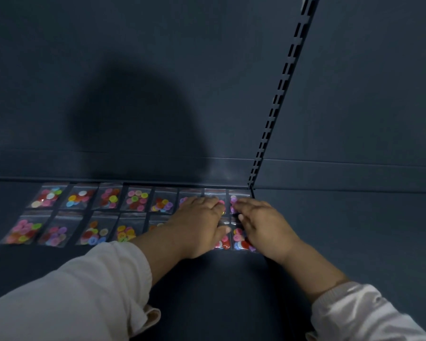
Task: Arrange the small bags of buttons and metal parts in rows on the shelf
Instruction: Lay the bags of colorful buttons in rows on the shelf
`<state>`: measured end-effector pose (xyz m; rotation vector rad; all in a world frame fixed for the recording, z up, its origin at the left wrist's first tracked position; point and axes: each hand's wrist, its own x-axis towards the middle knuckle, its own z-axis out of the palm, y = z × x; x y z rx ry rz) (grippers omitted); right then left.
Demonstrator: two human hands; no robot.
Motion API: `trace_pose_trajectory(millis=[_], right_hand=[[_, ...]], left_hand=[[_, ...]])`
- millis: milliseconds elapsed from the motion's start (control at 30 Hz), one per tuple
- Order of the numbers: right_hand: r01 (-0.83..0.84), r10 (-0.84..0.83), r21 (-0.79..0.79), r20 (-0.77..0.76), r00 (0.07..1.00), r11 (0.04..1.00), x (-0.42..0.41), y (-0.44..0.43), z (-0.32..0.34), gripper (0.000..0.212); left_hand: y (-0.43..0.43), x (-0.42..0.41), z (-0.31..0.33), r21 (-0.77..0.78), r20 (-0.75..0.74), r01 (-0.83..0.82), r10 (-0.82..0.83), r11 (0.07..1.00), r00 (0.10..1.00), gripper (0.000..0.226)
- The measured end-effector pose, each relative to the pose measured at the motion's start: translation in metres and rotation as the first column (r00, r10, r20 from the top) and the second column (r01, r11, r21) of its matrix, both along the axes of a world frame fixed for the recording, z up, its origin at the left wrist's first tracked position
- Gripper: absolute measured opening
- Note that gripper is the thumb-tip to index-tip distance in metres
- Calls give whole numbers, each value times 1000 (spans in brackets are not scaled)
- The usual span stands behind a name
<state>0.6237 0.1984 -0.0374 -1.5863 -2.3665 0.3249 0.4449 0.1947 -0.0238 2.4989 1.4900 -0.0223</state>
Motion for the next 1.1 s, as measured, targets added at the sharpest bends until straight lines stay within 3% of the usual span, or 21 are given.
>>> trace_pose_trajectory(millis=[300,500,667,867,1100], right_hand=[[59,-57,27,-60,997,998,5,-12,7,39],[55,-48,77,-81,996,996,5,-30,7,33],[13,-10,57,-48,999,998,6,-41,0,19],[26,-25,25,-37,999,999,7,-45,-2,25],[44,-42,46,-47,998,998,1,-48,7,17]], left_hand=[[-7,-11,8,67,39,-24,22,997,999,61],[-19,-15,3,197,126,18,-43,980,991,36],[-29,-14,-8,196,122,83,-108,977,987,26],[-32,-17,-16,176,101,88,-107,980,989,26],[-37,-22,-11,168,157,36,-63,985,986,28]])
